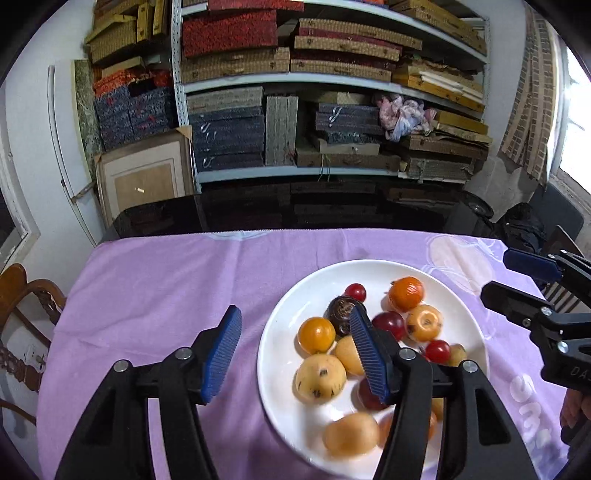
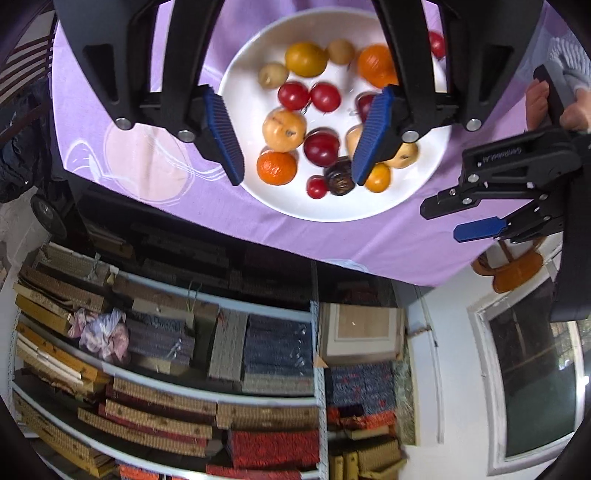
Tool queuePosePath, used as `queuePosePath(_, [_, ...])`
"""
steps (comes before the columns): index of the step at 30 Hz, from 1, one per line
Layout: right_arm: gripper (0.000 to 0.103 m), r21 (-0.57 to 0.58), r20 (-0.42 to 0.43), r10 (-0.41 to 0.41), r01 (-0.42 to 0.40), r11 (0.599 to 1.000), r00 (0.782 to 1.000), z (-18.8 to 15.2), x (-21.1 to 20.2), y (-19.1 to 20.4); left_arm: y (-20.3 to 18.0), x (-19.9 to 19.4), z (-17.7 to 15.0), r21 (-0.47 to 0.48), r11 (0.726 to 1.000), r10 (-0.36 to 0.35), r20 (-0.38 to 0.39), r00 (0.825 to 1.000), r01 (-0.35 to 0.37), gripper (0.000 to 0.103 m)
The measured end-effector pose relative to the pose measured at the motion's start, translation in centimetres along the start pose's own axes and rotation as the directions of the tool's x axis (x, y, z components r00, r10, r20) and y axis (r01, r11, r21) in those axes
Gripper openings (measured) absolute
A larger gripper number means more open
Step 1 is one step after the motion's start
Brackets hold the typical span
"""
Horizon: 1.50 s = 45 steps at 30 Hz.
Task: Organize fruits
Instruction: 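Withdraw both open tools from the plate back toward the last fruits, then grasp the last red cherry tomato with the right tool while the left tool approaches the dark brown fruit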
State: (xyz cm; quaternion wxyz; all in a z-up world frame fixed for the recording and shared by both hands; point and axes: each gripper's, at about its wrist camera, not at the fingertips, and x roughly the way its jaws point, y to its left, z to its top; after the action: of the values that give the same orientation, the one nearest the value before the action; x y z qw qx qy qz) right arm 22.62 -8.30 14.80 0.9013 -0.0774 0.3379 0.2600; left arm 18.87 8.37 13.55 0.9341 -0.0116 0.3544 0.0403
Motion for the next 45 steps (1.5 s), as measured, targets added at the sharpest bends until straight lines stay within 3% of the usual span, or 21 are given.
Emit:
queuePosePath(4, [0.083,-0.038,0.064,0.009,-0.007,0.999,0.998,-2.9,-5.0,1.7,-0.5,-4.0,-2.5,0.010,1.000,0.007,0.039,0.999,-0.007,0.074])
queuePosePath(9, [0.092,-0.035,0.078,0.033,-0.031,0.999,0.996,-8.2,-8.5,3.6,-1.5,-6.9,-7.4,0.017,1.000,0.002,0.039,0.999,-0.003,0.083])
queuePosePath(16, [0.098,-0.004,0.008,0.031,-0.031,0.999,0.999,-15.7,-7.7,5.2,-2.1,-6.9,-15.1,-0.004,1.000,-0.004,-0.017,1.000,0.003,0.086])
queuePosePath(20, [0.098,0.034,-0.038,0.015,-0.014,0.999,0.999,-17.8,-5.7,4.8,-1.7,-5.4,-17.7,-0.021,1.000,0.015,-0.065,0.998,-0.016,0.087])
queuePosePath(25, [0.099,0.067,-0.057,0.031,-0.027,0.997,0.998,-17.7,-4.8,5.4,0.2,-3.7,-18.8,-0.058,0.996,0.064,-0.109,0.992,-0.070,0.087])
queuePosePath(28, [0.099,0.050,-0.074,0.016,-0.012,0.999,0.997,-16.6,-3.8,6.8,1.7,-3.4,-19.1,-0.126,0.991,0.029,-0.138,0.990,-0.046,0.088])
queuePosePath(29, [0.099,0.049,-0.089,0.010,-0.005,0.999,0.996,-16.3,-3.3,7.4,2.0,-3.3,-19.2,-0.142,0.989,0.021,-0.150,0.988,-0.043,0.095])
queuePosePath(31, [0.099,0.052,-0.123,-0.004,0.010,0.999,0.992,-15.8,-2.2,8.5,2.4,-3.0,-19.4,-0.163,0.986,0.002,-0.179,0.984,-0.032,0.098])
queuePosePath(35, [0.099,0.009,-0.169,-0.067,0.070,0.998,0.983,-15.2,-0.2,11.0,1.9,-3.1,-19.7,-0.128,0.990,0.032,-0.191,0.981,-0.057,0.100])
queuePosePath(37, [0.099,0.004,-0.185,-0.098,0.101,0.995,0.978,-15.0,0.7,11.4,2.0,-2.8,-19.7,-0.122,0.982,0.113,-0.219,0.969,-0.142,0.100])
queuePosePath(41, [0.099,0.095,-0.231,-0.065,0.089,0.991,0.971,-14.5,2.2,10.6,2.5,-2.9,-19.9,-0.129,0.981,0.116,-0.219,0.969,-0.147,0.100])
queuePosePath(45, [0.099,0.140,-0.261,-0.073,0.113,0.984,0.963,-14.4,3.5,10.7,2.7,-3.2,-20.0,-0.081,0.992,0.080,-0.215,0.973,-0.100,0.100])
